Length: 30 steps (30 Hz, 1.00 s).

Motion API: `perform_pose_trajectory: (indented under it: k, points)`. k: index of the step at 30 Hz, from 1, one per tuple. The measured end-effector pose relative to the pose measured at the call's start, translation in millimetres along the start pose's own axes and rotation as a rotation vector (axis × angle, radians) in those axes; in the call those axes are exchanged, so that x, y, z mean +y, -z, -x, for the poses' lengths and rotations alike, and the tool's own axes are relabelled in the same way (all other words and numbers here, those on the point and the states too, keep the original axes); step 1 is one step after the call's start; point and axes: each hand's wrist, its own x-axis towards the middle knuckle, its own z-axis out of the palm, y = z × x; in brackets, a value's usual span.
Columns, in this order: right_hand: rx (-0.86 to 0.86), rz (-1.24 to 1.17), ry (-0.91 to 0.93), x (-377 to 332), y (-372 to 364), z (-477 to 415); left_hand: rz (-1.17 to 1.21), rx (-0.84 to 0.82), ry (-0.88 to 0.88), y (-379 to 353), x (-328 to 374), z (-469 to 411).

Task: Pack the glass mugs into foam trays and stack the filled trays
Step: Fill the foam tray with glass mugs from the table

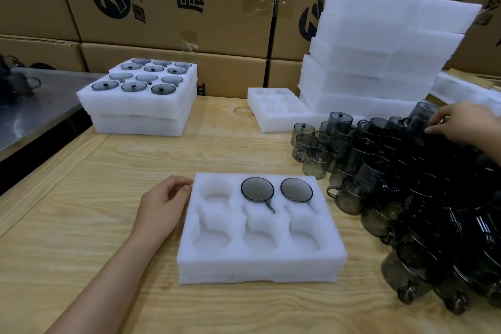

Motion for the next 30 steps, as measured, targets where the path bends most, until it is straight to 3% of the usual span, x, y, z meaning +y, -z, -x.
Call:
perform_pose_trajectory:
  k: [10,19,26,30]
  points:
    - [0.019,-0.219,-0.028,-14,6,17,-0.016,-0.005,-0.005,0,1,0]
    - [0.142,-0.545,0.151,-50,13,48,-0.021,-0.008,0.0,1,1,0]
    - [-0.078,-0.882,0.277,-137,18,97,-0.008,-0.009,-0.021,1,0,-1]
    - [-0.184,-0.846,0.381,-190,6,135,0.261,-0.084,-0.081,4,9,3]
